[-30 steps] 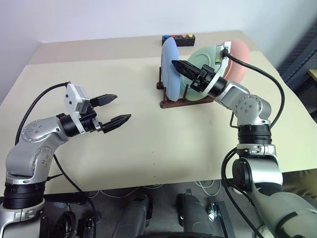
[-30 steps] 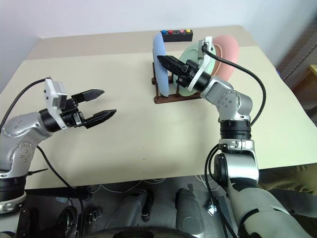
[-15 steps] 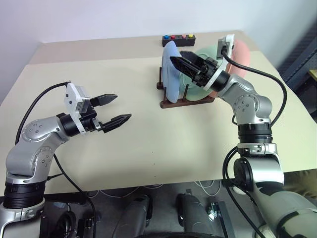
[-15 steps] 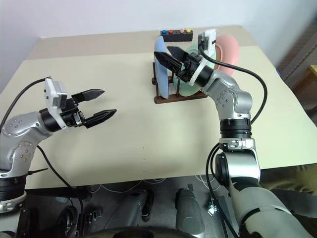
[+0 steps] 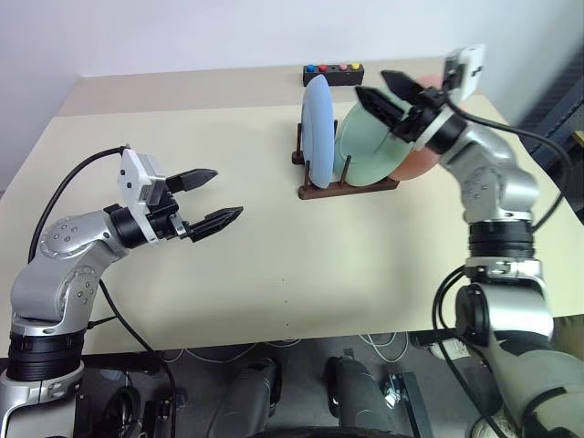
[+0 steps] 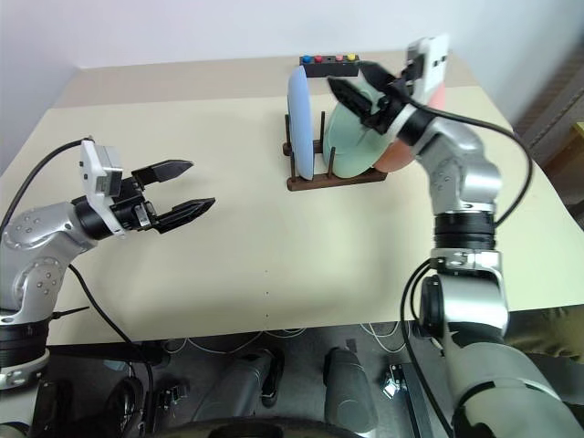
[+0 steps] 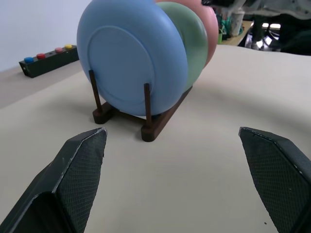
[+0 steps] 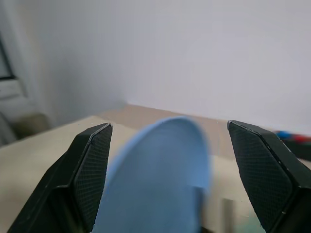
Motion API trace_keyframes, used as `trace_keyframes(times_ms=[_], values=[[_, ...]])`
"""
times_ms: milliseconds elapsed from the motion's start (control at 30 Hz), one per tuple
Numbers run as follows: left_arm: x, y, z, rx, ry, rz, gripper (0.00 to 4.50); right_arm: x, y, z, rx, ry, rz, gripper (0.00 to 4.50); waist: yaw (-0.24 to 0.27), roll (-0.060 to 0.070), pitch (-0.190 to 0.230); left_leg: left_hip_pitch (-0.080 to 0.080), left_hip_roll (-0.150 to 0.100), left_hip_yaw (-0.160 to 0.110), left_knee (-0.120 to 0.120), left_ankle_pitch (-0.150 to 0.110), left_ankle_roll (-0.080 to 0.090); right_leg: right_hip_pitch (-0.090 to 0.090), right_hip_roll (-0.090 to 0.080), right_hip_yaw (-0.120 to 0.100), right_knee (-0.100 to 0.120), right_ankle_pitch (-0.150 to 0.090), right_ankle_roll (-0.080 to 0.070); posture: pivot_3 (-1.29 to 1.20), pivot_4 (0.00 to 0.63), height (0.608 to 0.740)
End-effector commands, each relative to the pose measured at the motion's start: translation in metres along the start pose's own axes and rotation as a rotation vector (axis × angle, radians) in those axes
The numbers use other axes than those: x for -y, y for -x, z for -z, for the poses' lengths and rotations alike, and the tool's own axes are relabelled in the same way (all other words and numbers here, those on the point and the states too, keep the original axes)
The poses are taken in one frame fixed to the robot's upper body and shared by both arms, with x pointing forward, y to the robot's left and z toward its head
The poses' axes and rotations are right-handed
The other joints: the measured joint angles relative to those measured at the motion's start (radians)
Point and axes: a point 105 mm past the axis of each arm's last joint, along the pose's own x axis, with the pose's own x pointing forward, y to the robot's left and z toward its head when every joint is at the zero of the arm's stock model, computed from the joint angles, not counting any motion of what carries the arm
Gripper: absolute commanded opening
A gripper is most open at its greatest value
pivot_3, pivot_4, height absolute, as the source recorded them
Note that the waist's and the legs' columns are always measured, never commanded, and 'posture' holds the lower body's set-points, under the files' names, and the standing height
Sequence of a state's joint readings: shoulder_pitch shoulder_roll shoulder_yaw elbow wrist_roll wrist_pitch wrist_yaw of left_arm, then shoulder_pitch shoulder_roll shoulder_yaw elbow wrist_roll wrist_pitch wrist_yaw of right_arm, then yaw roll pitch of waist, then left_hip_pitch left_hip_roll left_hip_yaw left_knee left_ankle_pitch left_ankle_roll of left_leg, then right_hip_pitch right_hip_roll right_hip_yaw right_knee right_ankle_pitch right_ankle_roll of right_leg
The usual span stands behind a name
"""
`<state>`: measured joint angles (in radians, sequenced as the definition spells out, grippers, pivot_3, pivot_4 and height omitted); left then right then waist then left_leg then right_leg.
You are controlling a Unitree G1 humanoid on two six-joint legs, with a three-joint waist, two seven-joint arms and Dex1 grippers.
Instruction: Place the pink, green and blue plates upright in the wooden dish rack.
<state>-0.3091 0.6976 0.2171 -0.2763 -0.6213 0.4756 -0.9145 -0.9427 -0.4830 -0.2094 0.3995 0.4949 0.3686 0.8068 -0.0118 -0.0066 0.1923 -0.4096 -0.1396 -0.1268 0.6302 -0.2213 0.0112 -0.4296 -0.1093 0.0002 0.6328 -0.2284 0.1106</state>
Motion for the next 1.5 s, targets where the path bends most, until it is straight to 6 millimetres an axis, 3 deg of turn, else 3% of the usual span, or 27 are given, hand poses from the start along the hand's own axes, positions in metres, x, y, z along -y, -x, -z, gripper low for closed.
trace_keyframes(times_ms=[33, 167, 233, 333, 500, 700, 900, 1033, 1200, 1500], values=[[0.000, 0.001, -0.012, 0.036, -0.038, 0.010, 4.50, 0.015, 0.026, -0.014, -0.006, 0.044, 0.023, 3.87, 0.001, 0.000, 0.000, 0.000, 0.000, 0.000, 0.000, 0.000, 0.000, 0.000, 0.000, 0.000, 0.000, 0.000, 0.000, 0.00, 0.150, 0.740], [0.000, -0.002, -0.011, 0.050, -0.021, 0.033, 4.50, 0.010, 0.079, 0.022, -0.258, 0.093, -0.064, 3.87, 0.006, -0.001, 0.000, 0.000, 0.000, -0.001, 0.000, 0.000, 0.000, 0.001, -0.002, -0.001, -0.001, 0.000, 0.000, 0.00, 0.150, 0.740], [0.001, -0.004, -0.010, 0.047, -0.022, 0.045, 4.50, 0.008, 0.093, 0.023, -0.259, 0.015, -0.074, 3.63, 0.002, 0.000, 0.000, 0.000, 0.000, -0.001, 0.000, 0.000, 0.001, 0.002, -0.002, -0.001, -0.002, 0.000, 0.000, 0.00, 0.150, 0.740], [0.000, -0.007, -0.010, 0.051, -0.025, 0.057, 4.50, 0.007, 0.106, 0.033, -0.312, 0.029, -0.069, 2.60, -0.012, 0.001, 0.000, 0.000, 0.000, 0.002, 0.001, 0.000, 0.001, 0.001, -0.003, 0.002, -0.001, 0.000, 0.000, 0.00, 0.150, 0.740], [-0.002, -0.012, -0.013, 0.051, -0.034, 0.079, 4.50, 0.013, 0.113, 0.061, -0.432, 0.169, -0.019, 0.07, -0.004, 0.001, 0.000, 0.001, 0.002, 0.003, 0.000, 0.000, 0.001, 0.001, -0.001, 0.002, -0.001, 0.000, 0.000, 0.00, 0.150, 0.740], [-0.003, -0.011, -0.014, 0.046, -0.039, 0.083, 4.50, 0.011, 0.103, 0.066, -0.407, 0.190, -0.017, 0.02, 0.001, 0.001, 0.000, 0.001, 0.002, 0.003, 0.001, 0.000, 0.001, 0.001, -0.002, 0.002, -0.001, 0.000, 0.000, 0.00, 0.150, 0.740], [-0.002, -0.009, -0.015, 0.043, -0.045, 0.073, 4.50, 0.022, 0.089, 0.066, -0.412, 0.325, 0.022, 0.02, -0.001, 0.001, 0.000, 0.001, 0.002, 0.003, 0.000, 0.000, 0.001, 0.001, -0.001, 0.002, -0.001, 0.000, 0.000, 0.00, 0.150, 0.740], [-0.002, -0.008, -0.015, 0.042, -0.047, 0.065, 4.50, 0.024, 0.073, 0.055, -0.362, 0.413, 0.029, 0.02, -0.002, 0.001, 0.000, 0.001, 0.002, 0.003, 0.001, 0.000, 0.000, 0.001, -0.001, 0.002, -0.001, 0.000, 0.000, 0.00, 0.150, 0.740], [-0.001, -0.006, -0.015, 0.042, -0.045, 0.054, 4.50, 0.013, 0.057, 0.035, -0.266, 0.414, -0.014, 0.02, -0.001, 0.001, 0.000, 0.001, 0.002, 0.003, 0.000, 0.000, 0.000, 0.001, -0.001, 0.002, -0.001, 0.000, 0.000, 0.00, 0.150, 0.740], [-0.001, -0.007, -0.015, 0.044, -0.042, 0.053, 4.50, 0.001, 0.043, 0.013, -0.193, 0.423, -0.054, 0.02, -0.001, 0.001, 0.000, 0.001, 0.002, 0.003, 0.000, 0.000, 0.000, 0.001, -0.001, 0.002, -0.001, 0.000, 0.000, 0.00, 0.150, 0.740]])
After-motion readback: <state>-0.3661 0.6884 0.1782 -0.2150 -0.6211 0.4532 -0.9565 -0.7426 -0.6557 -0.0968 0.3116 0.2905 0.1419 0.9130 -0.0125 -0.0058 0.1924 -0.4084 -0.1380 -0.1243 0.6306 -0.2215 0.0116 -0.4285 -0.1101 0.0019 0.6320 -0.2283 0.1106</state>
